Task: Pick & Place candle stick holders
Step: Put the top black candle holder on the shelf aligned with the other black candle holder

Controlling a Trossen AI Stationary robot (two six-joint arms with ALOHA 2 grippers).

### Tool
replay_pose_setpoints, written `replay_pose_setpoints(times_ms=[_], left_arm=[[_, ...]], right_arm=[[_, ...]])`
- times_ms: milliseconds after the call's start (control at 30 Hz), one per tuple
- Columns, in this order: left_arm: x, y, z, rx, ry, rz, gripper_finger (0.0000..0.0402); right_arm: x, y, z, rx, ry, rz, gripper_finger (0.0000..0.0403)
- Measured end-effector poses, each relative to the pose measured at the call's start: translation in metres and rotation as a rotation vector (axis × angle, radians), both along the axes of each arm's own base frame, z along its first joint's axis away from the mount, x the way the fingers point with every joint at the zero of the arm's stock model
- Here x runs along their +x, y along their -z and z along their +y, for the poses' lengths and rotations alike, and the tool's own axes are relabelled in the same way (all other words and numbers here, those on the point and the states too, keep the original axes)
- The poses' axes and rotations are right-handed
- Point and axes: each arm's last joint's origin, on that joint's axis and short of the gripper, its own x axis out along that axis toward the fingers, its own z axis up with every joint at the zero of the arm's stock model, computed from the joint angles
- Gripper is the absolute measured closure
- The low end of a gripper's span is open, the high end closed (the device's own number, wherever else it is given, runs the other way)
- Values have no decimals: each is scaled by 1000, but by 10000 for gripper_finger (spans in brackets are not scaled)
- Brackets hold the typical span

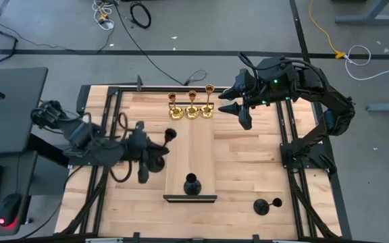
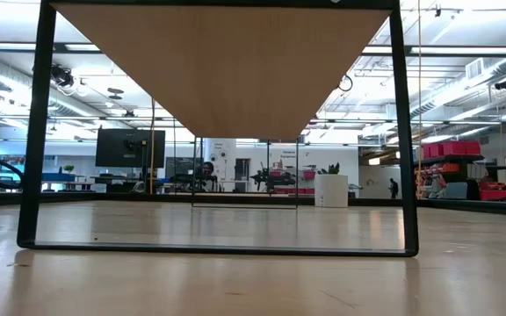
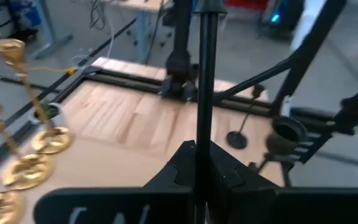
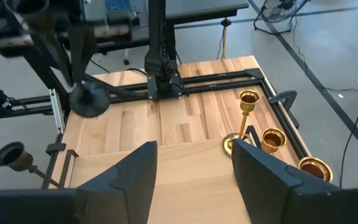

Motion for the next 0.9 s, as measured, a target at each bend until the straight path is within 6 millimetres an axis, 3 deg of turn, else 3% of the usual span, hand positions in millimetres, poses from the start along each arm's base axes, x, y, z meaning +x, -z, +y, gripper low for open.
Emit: replay_pose_setpoints(times_ms=[233,367,900], left_arm=[[-6,67,-14,53,50,-28,391],[-4,94,-22,71,85,-85,391],[-7,145,-24,24,171,-282,391]], right_arm=[[0,0,0,24,13,-2,195],[0,0,0,41,23,-2,195],[0,0,0,79,42,-3,195]])
